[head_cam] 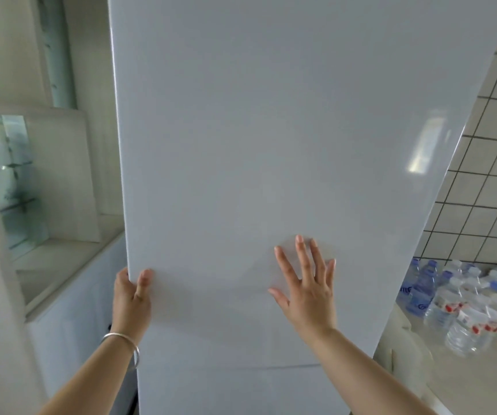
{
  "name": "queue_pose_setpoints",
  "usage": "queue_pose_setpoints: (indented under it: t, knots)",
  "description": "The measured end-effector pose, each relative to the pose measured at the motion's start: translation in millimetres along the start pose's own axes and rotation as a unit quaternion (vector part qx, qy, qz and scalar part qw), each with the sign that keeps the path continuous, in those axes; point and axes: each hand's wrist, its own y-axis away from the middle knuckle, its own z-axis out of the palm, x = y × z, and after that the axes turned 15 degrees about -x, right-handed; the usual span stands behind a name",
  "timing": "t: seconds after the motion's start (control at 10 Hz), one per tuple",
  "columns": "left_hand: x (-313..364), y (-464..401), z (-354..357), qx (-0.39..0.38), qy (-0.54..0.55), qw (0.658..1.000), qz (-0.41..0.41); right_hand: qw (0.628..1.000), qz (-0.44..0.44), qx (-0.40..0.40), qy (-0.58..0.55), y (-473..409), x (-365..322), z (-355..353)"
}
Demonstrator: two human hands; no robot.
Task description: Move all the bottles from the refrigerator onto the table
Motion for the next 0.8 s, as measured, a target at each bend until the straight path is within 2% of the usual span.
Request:
queue_pose_setpoints:
  t: [0.4,0.5,0.6,0.7,0.8]
  knots:
    - [-13.8,-13.6,1.0,-0.020,0.020,0.999,-0.027,1.000,0.003,0.020,-0.016,-5.4,0.0,5.9]
    - [-14.7,-15.4,-0.7,-0.027,0.019,0.999,-0.027,0.999,-0.003,-0.002,-0.042,-3.6,2.0,-1.0]
    - [-11.8,-12.9,-2.7,-0.043,0.012,0.999,-0.026,0.989,-0.016,-0.017,-0.145,4.6,15.0,-24.8]
    - [-2.3,-13.8,-10.4,-0.064,-0.008,0.997,-0.050,0.972,-0.013,0.037,-0.230,21.7,28.4,-73.9]
    - [-19.3,5.0,-19.3,-0.081,-0.060,0.994,-0.050,0.956,0.053,0.114,-0.266,44.2,47.8,-144.1]
